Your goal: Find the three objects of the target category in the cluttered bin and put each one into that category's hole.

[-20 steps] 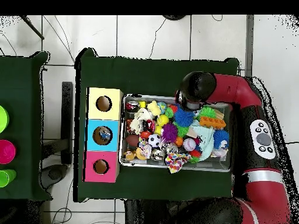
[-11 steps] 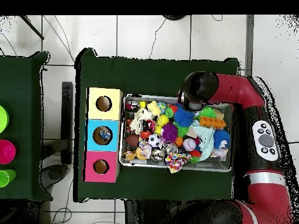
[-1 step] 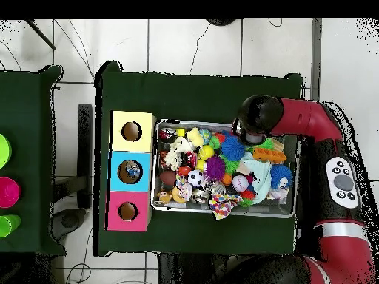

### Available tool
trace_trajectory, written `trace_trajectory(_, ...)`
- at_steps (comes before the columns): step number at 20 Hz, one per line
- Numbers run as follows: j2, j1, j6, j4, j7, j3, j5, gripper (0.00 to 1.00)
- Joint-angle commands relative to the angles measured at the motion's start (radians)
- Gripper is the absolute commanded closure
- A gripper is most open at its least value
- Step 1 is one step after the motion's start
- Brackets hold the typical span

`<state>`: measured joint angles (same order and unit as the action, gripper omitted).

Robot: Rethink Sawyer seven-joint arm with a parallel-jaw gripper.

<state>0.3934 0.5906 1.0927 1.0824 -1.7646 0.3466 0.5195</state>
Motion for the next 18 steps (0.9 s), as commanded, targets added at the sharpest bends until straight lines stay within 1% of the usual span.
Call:
trace_trajectory(1,-0.036,0.027,-0.088,0.069,0.173,-0.019,0.093,0.00)
trace_trajectory(4,-0.046,0.026,-0.112,0.069,0.153,-0.022,0.094,0.00)
trace_trajectory(7,-0.081,0.032,-0.150,0.052,0.138,-0.021,0.094,0.00)
trace_trajectory(10,-0.094,0.032,-0.205,0.065,0.095,-0.033,0.092,0.00)
trace_trajectory(12,-0.091,0.031,-0.241,0.082,0.059,-0.045,0.084,0.00)
trace_trajectory(18,-0.079,0.024,-0.293,0.116,0.022,-0.076,0.057,0.00)
